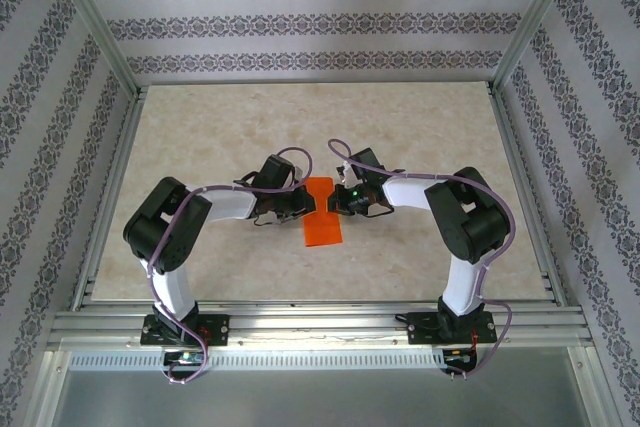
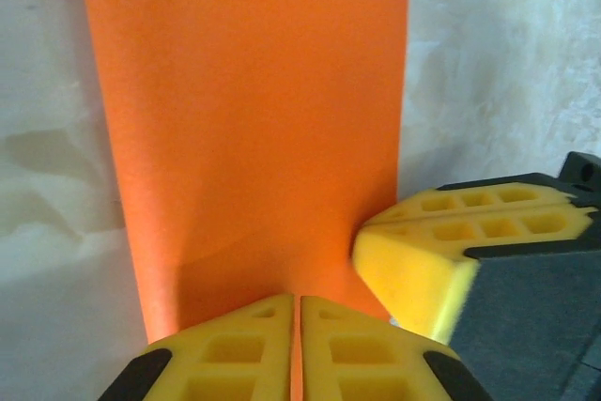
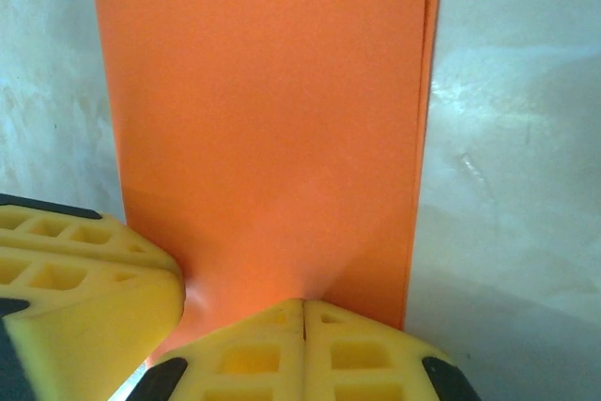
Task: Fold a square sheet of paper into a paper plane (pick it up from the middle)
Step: First fold the square sheet of paper in half at the center of the table.
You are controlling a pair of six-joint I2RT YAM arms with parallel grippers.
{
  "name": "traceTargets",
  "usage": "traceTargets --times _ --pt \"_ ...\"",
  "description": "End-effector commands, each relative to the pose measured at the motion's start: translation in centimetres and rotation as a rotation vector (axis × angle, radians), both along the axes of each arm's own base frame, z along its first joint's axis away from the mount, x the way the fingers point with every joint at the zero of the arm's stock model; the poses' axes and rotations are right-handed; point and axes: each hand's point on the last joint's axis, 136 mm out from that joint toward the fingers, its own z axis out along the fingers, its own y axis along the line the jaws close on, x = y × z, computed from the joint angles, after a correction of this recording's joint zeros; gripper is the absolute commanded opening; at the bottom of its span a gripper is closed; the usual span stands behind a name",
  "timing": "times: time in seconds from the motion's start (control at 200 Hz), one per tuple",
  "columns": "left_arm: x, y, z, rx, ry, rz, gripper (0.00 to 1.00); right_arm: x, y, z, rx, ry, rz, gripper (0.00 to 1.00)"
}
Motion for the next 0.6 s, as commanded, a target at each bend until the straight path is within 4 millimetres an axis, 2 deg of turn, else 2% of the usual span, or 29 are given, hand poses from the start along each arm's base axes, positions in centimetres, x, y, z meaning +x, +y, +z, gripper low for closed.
traceTargets --times 0.0,0.145,0.21,0.33,0.505,0.595 --pt "0.0 1.1 -1.7 0.049 -0.015 -0.008 0.13 -3.2 -3.5 -4.6 -0.164 0.154 -0.03 0.0" --pt "-0.8 2.5 -3.9 0.127 0.006 -0.006 0.14 -3.3 -3.6 -4.7 -0.167 0.157 -0.036 0.0" --pt "-0.8 2.8 -4.0 0.135 0.002 0.008 0.14 -3.3 -3.6 -4.7 -0.164 0.157 -0.039 0.0" --pt "-0.3 1.8 -1.7 0.079 -0.015 -0.001 0.16 -3.2 -3.7 -4.7 -0.168 0.154 -0.047 0.0" --pt "0.2 0.7 2.9 -0.008 -0.051 0.009 0.18 -3.0 -3.6 -4.3 -0.163 0.145 -0.05 0.0" --pt "-0.1 0.4 3.7 -0.046 -0.052 0.003 0.19 -3.0 -3.6 -4.2 -0.162 0.143 -0.052 0.0"
